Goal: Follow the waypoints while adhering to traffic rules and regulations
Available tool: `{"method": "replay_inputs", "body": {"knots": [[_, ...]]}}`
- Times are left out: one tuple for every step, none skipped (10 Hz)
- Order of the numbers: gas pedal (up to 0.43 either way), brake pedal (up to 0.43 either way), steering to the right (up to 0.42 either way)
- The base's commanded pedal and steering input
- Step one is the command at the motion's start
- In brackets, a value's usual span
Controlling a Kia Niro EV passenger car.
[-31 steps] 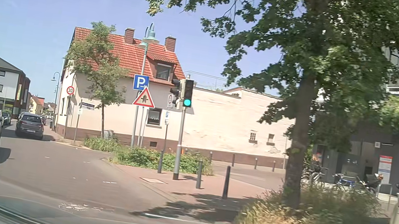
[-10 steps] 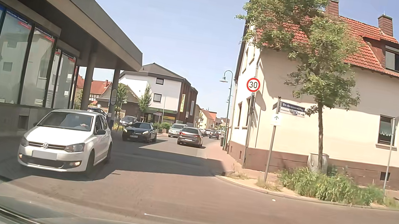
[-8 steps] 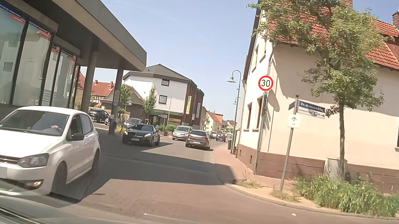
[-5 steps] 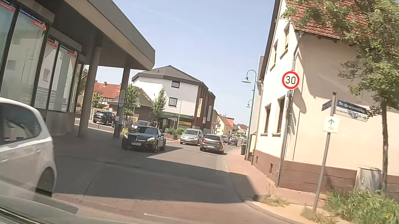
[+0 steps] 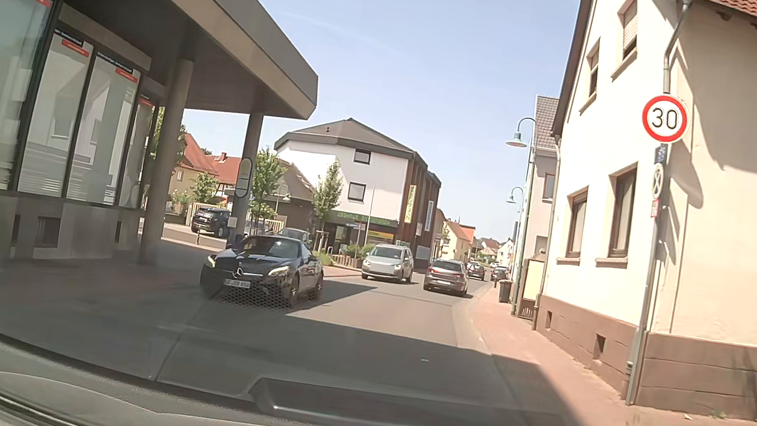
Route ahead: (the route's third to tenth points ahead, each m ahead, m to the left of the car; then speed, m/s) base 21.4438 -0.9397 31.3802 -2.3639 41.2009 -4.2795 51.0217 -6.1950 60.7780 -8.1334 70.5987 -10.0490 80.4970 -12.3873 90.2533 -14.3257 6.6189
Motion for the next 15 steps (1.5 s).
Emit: {"method": "replay_inputs", "body": {"knots": [[0.138, 0.000, 0.016], [0.138, 0.000, 0.029], [0.138, 0.000, 0.032], [0.138, 0.000, 0.030], [0.087, 0.000, 0.033], [0.047, 0.000, 0.038], [0.047, 0.000, 0.045], [0.047, 0.000, 0.049], [0.000, 0.000, 0.050], [0.008, 0.000, 0.052], [0.008, 0.000, 0.053], [0.008, 0.000, 0.052], [0.008, 0.000, 0.051], [0.008, 0.000, 0.048], [0.008, 0.000, 0.040]]}}
